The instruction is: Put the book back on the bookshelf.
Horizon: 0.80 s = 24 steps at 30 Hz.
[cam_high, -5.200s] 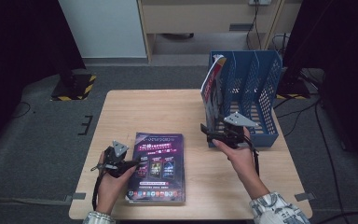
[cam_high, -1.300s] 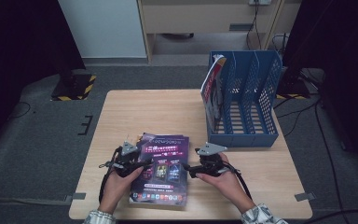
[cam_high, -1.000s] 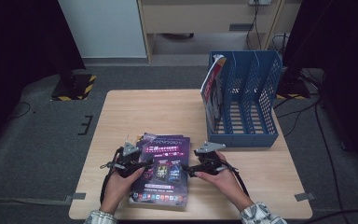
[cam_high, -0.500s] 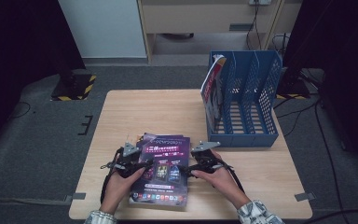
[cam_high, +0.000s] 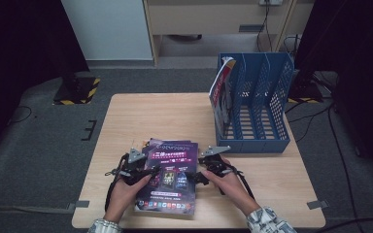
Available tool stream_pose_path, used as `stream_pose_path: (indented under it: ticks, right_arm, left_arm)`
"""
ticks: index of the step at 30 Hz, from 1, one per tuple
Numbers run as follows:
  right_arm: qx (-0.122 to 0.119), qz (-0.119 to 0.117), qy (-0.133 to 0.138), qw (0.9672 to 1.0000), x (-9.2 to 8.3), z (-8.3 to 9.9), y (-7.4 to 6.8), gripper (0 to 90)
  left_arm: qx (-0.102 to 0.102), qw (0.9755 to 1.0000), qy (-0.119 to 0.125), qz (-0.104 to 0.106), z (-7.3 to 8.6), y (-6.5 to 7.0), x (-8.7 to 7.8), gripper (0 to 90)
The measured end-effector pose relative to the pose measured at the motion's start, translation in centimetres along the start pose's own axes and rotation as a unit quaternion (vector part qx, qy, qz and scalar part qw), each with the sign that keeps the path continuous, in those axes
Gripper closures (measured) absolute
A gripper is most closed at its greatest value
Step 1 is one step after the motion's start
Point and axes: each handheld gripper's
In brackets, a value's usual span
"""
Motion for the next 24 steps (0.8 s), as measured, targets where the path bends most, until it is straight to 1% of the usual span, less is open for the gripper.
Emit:
stream_pose_path:
  ticks: [7,12,15,16,21,24]
  right_arm:
    - [0.028,-0.025,0.000,0.9993,0.6,0.1,0.7,7.9]
    - [0.024,-0.030,0.005,0.9993,1.0,0.0,0.6,8.0]
    - [0.023,-0.033,0.003,0.9992,1.1,0.0,0.4,8.0]
    - [0.026,-0.033,0.002,0.9991,1.1,0.0,0.3,8.5]
    - [0.023,-0.040,0.002,0.9989,1.2,0.0,0.3,9.6]
    - [0.023,-0.040,0.001,0.9990,1.2,-0.1,0.3,10.5]
  left_arm:
    - [-0.001,1.0000,0.001,0.000,0.0,0.0,0.0,29.9]
    - [-0.001,1.0000,0.001,0.000,0.0,0.0,0.0,29.9]
    - [-0.001,1.0000,0.001,-0.001,0.0,0.0,0.0,29.9]
    - [0.000,1.0000,0.001,-0.001,0.0,0.0,0.0,29.9]
    - [-0.001,1.0000,0.000,-0.001,0.0,0.0,0.0,29.8]
    - [-0.001,1.0000,0.000,-0.001,0.0,0.1,0.0,29.8]
Point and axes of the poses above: each handheld gripper's, and its own axes: x roughly forward along the jaws, z roughly out of its underside, y roughly to its right, and after that the axes turned 2 degrees about x, right-handed
